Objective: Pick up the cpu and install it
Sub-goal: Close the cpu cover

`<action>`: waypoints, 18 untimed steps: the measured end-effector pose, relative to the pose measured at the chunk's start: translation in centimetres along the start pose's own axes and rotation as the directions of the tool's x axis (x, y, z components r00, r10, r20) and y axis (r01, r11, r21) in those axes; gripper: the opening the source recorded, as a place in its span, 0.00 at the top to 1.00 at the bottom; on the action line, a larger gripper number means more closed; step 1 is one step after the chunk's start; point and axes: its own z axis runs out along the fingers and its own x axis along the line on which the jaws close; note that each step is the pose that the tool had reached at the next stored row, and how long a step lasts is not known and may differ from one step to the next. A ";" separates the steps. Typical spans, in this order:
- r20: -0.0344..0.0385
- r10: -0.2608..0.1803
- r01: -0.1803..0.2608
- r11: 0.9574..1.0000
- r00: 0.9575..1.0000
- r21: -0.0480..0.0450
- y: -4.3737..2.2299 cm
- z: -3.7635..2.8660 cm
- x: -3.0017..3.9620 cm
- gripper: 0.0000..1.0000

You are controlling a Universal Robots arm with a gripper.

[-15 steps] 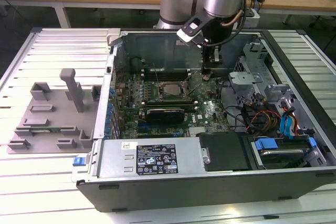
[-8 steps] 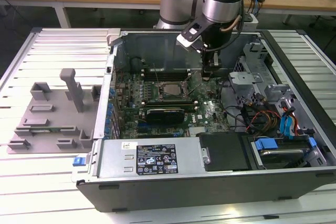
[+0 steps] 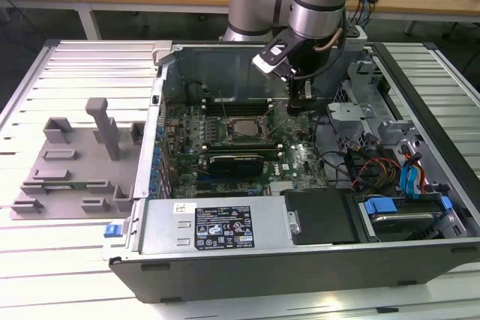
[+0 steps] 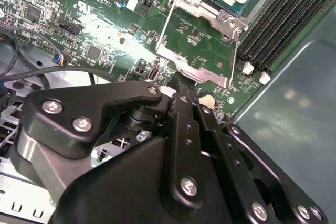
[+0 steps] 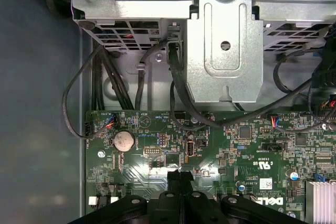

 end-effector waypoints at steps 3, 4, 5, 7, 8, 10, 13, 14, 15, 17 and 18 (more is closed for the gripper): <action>0.000 0.000 0.000 1.000 1.000 0.000 -0.09 0.01 0.00 0.89; 0.000 0.000 0.000 1.000 1.000 0.000 -0.12 0.00 0.00 0.89; 0.000 0.000 0.000 1.000 1.000 -0.001 -0.13 0.01 0.00 0.89; 0.000 0.000 0.000 1.000 1.000 -0.001 -0.15 0.00 0.00 0.89; 0.000 0.000 0.000 1.000 1.000 -0.001 -0.16 0.00 0.00 0.89; 0.000 0.000 0.000 1.000 1.000 -0.001 -0.19 0.00 0.00 0.89; 0.000 0.000 0.000 1.000 1.000 -0.001 -0.38 0.00 0.00 0.89; 0.000 0.000 0.000 1.000 1.000 -0.001 -0.50 0.00 0.00 0.89; 0.000 0.000 0.000 1.000 1.000 -0.001 -0.62 -0.01 0.00 0.89; 0.000 0.000 0.000 1.000 1.000 -0.001 -1.03 -0.01 0.03 0.89; 0.000 0.000 0.000 1.000 1.000 -0.001 -1.30 -0.02 0.04 0.89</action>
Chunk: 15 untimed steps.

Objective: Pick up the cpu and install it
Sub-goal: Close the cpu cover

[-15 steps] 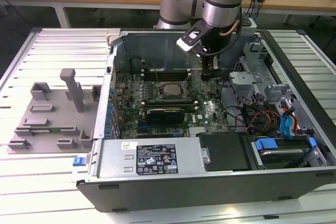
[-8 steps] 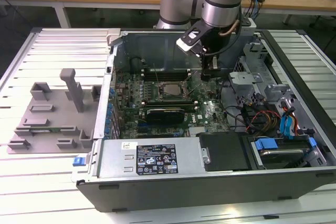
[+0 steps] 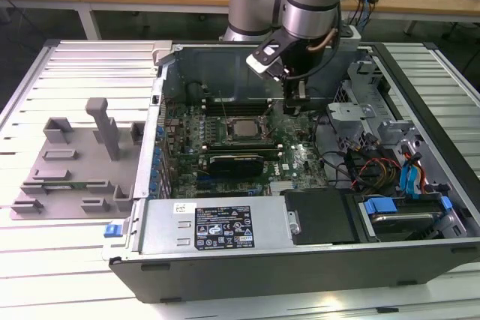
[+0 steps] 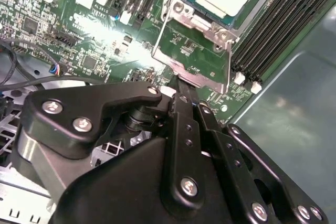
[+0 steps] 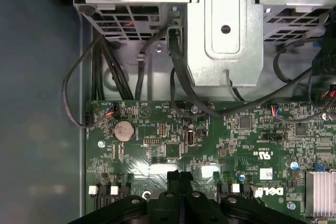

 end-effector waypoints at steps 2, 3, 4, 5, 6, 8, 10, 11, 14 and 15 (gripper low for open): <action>0.000 0.000 0.000 1.000 1.000 0.000 -0.38 -0.01 0.02 0.89; 0.000 0.000 0.000 1.000 1.000 -0.001 -0.50 -0.01 0.02 0.89; 0.000 0.000 0.000 1.000 1.000 -0.001 -0.85 -0.01 0.04 0.89; 0.000 0.000 0.000 1.000 1.000 -0.002 -1.16 -0.02 0.06 0.89; 0.000 0.000 0.000 1.000 1.000 -0.002 -1.51 -0.03 0.08 0.89; 0.000 0.000 0.000 1.000 1.000 -0.004 -2.25 -0.05 0.11 0.89; 0.000 0.000 0.000 1.000 1.000 -0.005 -2.64 -0.06 0.13 0.89; 0.000 0.000 0.000 1.000 1.000 -0.005 -2.89 -0.06 0.14 0.89; 0.000 0.000 0.000 1.000 1.000 -0.006 -3.28 -0.07 0.17 0.89; 0.000 0.000 0.000 1.000 1.000 -0.006 -3.38 -0.07 0.17 0.89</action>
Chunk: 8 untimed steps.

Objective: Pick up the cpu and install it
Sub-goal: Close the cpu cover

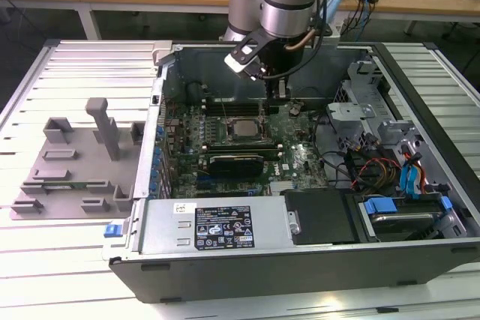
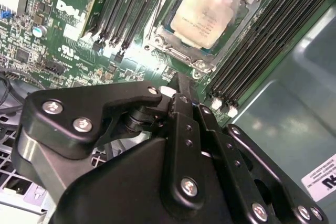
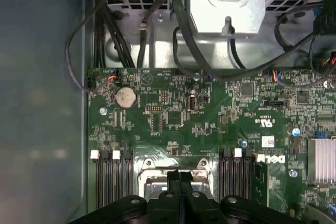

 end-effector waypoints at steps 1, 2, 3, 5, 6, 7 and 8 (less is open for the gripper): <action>0.000 0.000 0.000 1.000 1.000 0.000 -0.11 0.00 0.01 0.89; 0.000 0.000 0.000 1.000 1.000 0.000 -0.13 -0.01 0.01 0.89; 0.000 0.000 0.000 1.000 1.000 0.000 -0.14 -0.01 0.01 0.89; 0.000 0.000 0.000 1.000 1.000 0.000 -0.14 -0.01 0.01 0.89; 0.000 0.000 0.000 1.000 1.000 0.000 -0.14 0.00 0.01 0.89; 0.000 0.000 0.000 1.000 1.000 0.000 -0.15 0.00 0.01 0.89; 0.000 0.000 0.000 1.000 1.000 0.000 -0.15 0.00 0.01 0.89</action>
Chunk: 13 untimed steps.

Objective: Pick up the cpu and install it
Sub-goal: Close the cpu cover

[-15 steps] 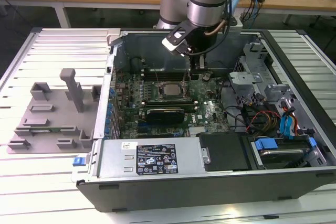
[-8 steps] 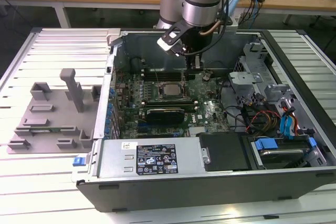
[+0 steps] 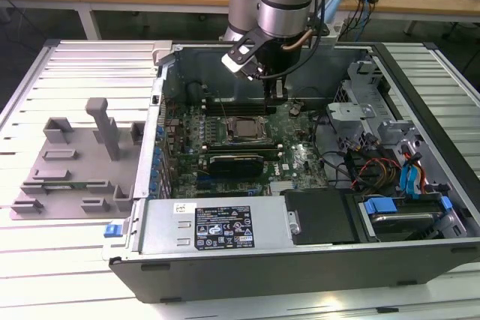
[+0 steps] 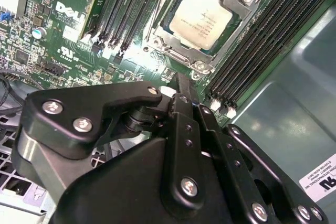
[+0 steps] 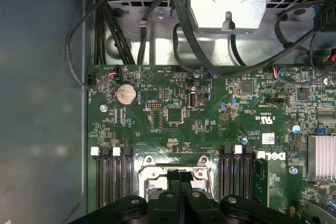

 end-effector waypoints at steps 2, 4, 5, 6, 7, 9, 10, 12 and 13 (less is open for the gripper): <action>0.000 0.000 0.000 1.000 1.000 0.003 0.00 0.00 0.00 0.89; 0.000 0.000 0.000 1.000 1.000 0.021 0.00 0.03 0.01 0.89; 0.000 0.000 0.000 0.999 1.000 0.035 0.01 0.03 0.00 0.89; 0.000 0.000 0.000 0.999 1.000 0.045 0.01 0.03 0.00 0.89; 0.000 0.000 0.000 0.999 1.000 0.048 0.01 0.02 0.00 0.89; 0.000 0.000 0.000 0.999 1.000 0.049 0.01 0.03 0.00 0.89; 0.000 0.000 0.000 0.999 1.000 0.049 0.00 0.02 0.00 0.89; 0.000 0.000 0.001 0.999 1.000 0.049 -0.28 0.03 0.00 0.89; 0.000 0.000 0.000 0.999 1.000 0.048 -0.66 0.05 0.00 0.89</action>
